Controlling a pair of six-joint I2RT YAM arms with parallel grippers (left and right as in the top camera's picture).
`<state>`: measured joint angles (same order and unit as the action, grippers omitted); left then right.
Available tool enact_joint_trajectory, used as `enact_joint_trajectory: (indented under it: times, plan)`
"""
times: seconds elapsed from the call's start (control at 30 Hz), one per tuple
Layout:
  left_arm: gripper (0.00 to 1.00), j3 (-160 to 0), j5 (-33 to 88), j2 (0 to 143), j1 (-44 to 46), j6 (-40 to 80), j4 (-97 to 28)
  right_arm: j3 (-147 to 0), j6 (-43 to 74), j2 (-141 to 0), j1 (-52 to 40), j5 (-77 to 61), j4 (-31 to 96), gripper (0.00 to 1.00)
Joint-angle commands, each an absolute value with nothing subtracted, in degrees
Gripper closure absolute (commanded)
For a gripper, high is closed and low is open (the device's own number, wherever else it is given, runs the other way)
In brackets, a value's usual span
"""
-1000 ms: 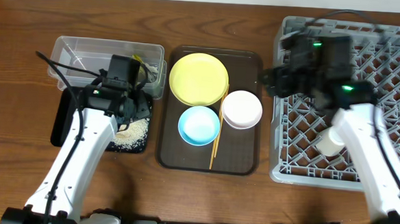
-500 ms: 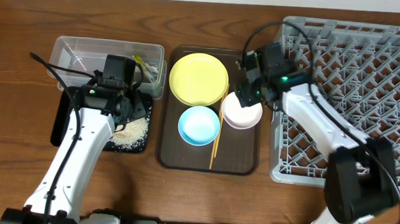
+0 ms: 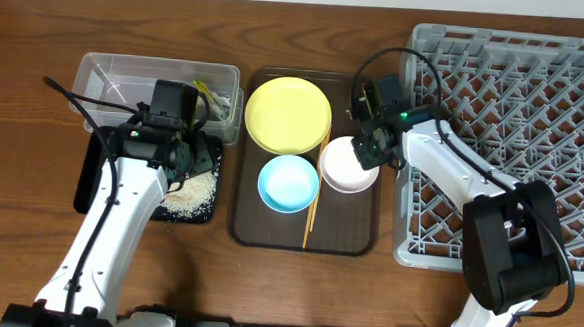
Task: Sort waste into correct bins and load items into the dishwasher rack
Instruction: 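Grasp the pink bowl rim with the right gripper and lift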
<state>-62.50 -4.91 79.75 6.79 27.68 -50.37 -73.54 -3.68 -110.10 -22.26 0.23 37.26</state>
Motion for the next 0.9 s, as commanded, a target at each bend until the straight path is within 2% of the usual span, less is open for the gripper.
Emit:
enact_joint_trajectory:
  times: [0.0,0.1,0.33,0.63,0.87]
  plan:
    - [0.31,-62.8,-5.8,79.4,6.5,28.4,-50.5,-74.0,-2.6,-109.6,-21.7,0.7,37.3,0.96]
    - [0.31,-62.8,-5.8,79.4,6.5,28.4,-50.5,-74.0,-2.6,-108.2,-21.2,0.7,37.3,0.99]
    - [0.30,-62.8,-5.8,79.4,6.5,28.4,-50.5,-74.0,-2.6,-101.2,-20.7,6.4,37.3,0.99]
    - [0.30,-62.8,-5.8,79.4,6.5,28.4,-50.5,-74.0,-2.8,-89.3,-20.4,23.5,31.1,0.99]
    - [0.30,-62.8,-5.8,79.4,6.5,28.4,-50.5,-74.0,-10.0,-88.4,-19.0,38.5,20.8,0.99]
